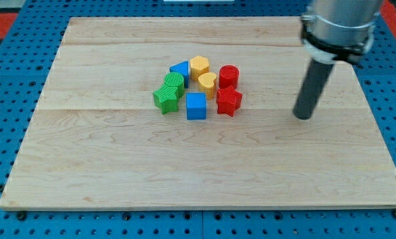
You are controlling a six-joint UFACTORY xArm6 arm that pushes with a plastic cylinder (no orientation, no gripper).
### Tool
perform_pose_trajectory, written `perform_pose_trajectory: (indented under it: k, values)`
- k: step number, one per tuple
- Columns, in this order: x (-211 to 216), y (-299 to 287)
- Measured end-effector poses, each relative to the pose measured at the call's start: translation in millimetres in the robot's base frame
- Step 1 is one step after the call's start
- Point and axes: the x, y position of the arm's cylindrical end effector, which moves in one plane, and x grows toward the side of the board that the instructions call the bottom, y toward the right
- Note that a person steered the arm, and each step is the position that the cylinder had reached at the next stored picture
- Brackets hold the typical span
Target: Move the blue cube below the blue triangle
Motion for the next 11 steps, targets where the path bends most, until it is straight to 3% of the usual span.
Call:
perform_pose_trajectory:
  k: [1, 3, 8, 11]
  values:
    - [39, -39]
    - [4, -116]
    - [16, -187]
    - [-31, -196]
